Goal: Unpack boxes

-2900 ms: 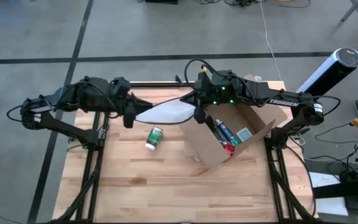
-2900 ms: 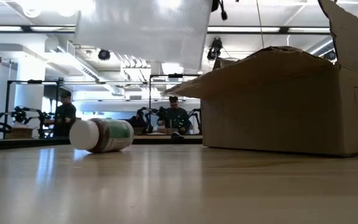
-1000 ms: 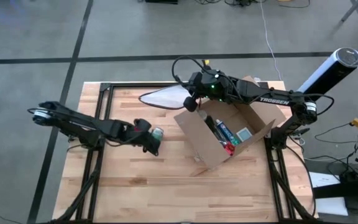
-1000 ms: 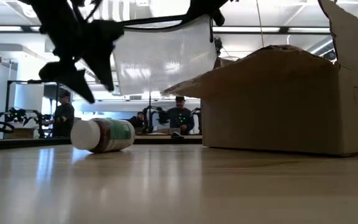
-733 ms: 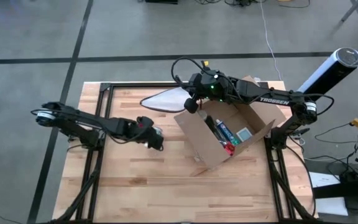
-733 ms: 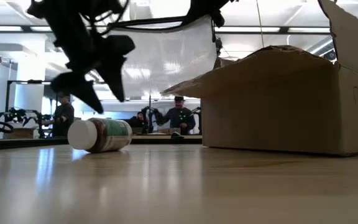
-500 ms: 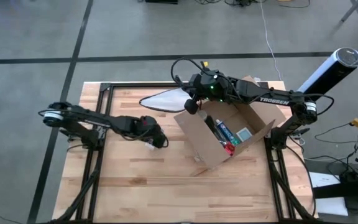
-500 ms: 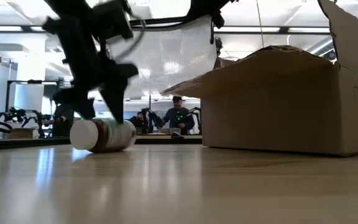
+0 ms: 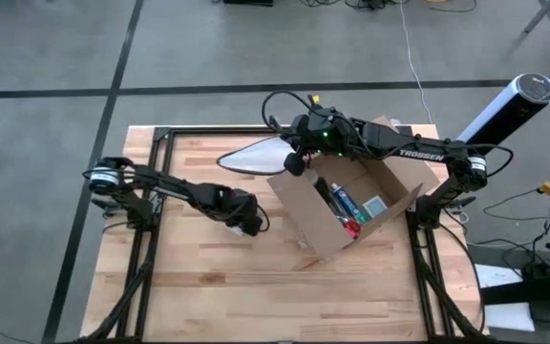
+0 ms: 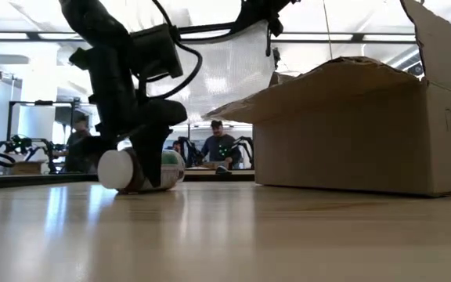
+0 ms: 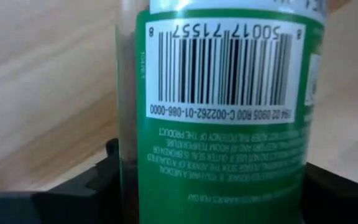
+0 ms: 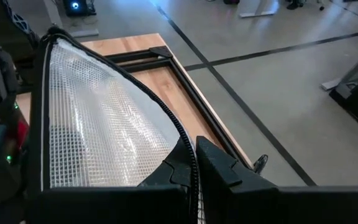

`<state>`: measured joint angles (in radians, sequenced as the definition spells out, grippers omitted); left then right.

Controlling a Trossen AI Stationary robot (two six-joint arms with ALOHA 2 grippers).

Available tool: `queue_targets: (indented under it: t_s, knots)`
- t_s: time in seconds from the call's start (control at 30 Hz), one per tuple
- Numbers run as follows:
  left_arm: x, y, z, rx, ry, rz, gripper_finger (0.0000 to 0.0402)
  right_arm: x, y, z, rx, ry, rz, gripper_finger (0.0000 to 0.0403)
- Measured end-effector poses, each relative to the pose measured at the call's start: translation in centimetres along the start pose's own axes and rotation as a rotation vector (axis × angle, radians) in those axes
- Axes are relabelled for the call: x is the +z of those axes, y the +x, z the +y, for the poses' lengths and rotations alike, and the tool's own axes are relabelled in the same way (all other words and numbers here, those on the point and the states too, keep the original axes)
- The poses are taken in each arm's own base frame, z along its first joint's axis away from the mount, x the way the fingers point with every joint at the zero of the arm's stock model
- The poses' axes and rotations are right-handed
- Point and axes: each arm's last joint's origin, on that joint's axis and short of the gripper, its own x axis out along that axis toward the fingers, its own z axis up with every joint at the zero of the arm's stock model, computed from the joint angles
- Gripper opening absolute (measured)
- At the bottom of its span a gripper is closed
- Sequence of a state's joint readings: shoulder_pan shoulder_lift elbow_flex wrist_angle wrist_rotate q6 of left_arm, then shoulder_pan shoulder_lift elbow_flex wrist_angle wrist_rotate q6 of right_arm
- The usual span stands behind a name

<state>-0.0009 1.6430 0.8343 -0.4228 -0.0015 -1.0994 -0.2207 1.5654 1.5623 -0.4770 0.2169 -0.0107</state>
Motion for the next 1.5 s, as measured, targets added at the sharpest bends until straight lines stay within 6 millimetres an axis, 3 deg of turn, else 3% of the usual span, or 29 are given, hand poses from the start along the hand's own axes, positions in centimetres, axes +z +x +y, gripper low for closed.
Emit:
queue_targets:
  t_s: [0.27,0.6,0.77,1.13,1.33,1.5]
  knots:
    - [0.2,-3.9,-0.6,-0.143,0.044,-0.082,0.0262,0.0,0.0,0.0,0.007,0.008,0.000,0.0000]
    - [-1.7,-16.0,-2.1,-0.456,0.177,-0.414,0.0262,-0.1,0.0,0.0,0.008,0.009,0.010,0.0000]
    - [-2.2,-19.7,-3.3,-0.456,0.280,-0.584,0.0262,-0.1,-0.1,0.5,0.061,0.010,0.010,0.0000]
    - [1.5,-23.3,-7.1,-0.175,0.553,-0.822,0.0262,-0.1,-0.6,2.8,0.138,0.004,0.008,0.0000]
    - [2.9,-22.5,-8.5,-0.068,0.726,-0.714,0.0262,-0.1,-0.6,2.9,0.164,0.055,0.012,0.0000]
    - [3.1,-21.3,-9.2,-0.040,0.761,-0.671,0.0262,0.1,-0.9,3.1,0.226,0.103,0.002,0.0000]
